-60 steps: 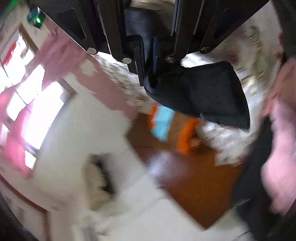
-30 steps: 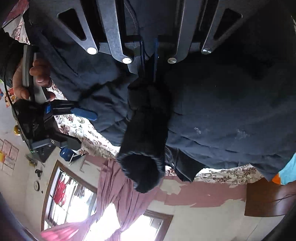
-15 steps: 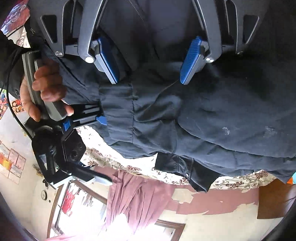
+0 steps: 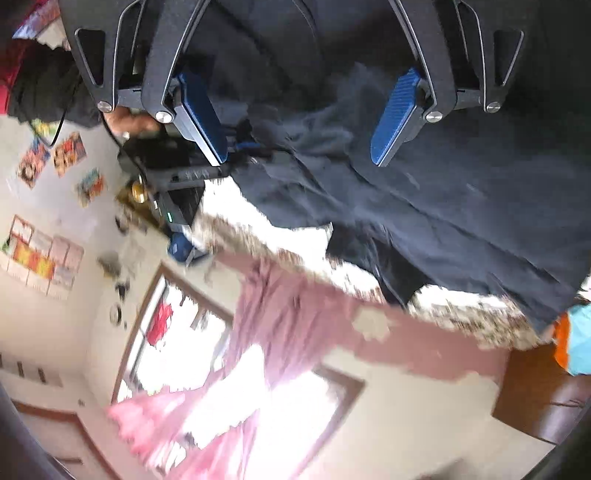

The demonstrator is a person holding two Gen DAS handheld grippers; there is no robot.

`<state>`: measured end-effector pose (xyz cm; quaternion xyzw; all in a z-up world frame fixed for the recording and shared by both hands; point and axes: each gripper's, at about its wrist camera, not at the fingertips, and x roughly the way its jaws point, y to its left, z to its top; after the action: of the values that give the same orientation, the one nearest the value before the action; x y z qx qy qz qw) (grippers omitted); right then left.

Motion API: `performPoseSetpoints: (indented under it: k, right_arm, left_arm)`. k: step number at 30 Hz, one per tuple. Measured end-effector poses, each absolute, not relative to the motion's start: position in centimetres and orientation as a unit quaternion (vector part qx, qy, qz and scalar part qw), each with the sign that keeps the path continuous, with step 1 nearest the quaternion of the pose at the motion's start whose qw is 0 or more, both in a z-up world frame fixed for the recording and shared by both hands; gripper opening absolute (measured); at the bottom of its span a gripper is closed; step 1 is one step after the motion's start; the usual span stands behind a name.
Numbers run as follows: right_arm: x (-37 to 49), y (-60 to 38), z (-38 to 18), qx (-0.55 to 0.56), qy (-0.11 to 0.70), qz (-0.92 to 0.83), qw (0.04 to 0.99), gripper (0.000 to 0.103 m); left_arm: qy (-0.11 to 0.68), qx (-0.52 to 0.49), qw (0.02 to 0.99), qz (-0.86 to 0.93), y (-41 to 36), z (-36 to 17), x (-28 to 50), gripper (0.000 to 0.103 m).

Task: Fold large clothes

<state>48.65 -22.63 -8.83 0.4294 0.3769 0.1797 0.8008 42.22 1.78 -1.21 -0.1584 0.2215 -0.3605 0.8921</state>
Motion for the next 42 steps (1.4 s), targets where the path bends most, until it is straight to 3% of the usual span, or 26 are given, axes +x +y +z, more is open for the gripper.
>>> performPoseSetpoints:
  k: [6,11,18,22,24,27,29,32,37,39,42]
  right_arm:
    - [45.9,-26.7,-3.1,0.394,0.291,0.142,0.860,0.004]
    - [44.0,-30.5,-1.1,0.367,0.255,0.060,0.892,0.004]
    - [45.0,-31.5,-4.9,0.293,0.322,-0.025,0.900,0.005]
    - [44.7,-30.5,-5.4,0.220,0.335,-0.071,0.913,0.021]
    - [44.5,-29.7,-4.2,0.174,0.322,-0.087,0.927,0.048]
    - [44.0,-27.7,-1.2,0.100,0.261,-0.073,0.957,0.064]
    - [44.7,-26.1,-0.3,0.064,0.250,-0.053,0.965,0.070]
    - [46.7,-23.7,0.1,0.029,0.266,0.002,0.964,0.070]
    - [51.3,-20.9,-3.2,0.021,0.373,0.073,0.925,0.070]
    - [52.3,-21.0,-4.9,0.035,0.406,0.071,0.911,0.070]
    - [52.8,-21.7,-6.5,0.054,0.416,0.073,0.905,0.074]
  left_arm:
    - [0.166,-0.193,0.928,-0.273,4.7,0.0,41.8,0.088]
    - [0.208,-0.223,0.928,-0.213,6.3,-1.6,43.7,0.088]
    - [0.254,-0.259,0.919,-0.155,7.9,-3.5,45.6,0.088]
    - [0.264,-0.241,0.925,-0.129,7.9,-3.7,45.6,0.088]
    - [0.264,-0.209,0.935,-0.110,7.2,-3.6,45.7,0.088]
    - [0.260,-0.166,0.947,-0.094,6.2,-3.1,46.1,0.088]
    - [0.257,-0.148,0.951,-0.092,5.5,-2.9,46.4,0.088]
    - [0.276,-0.138,0.946,-0.098,4.4,-3.4,47.3,0.088]
    - [0.314,-0.101,0.941,-0.080,2.8,-4.7,48.4,0.090]
    - [0.319,-0.084,0.941,-0.083,2.3,-4.8,48.5,0.096]
    - [0.329,-0.041,0.941,-0.071,1.2,-5.2,48.6,0.098]
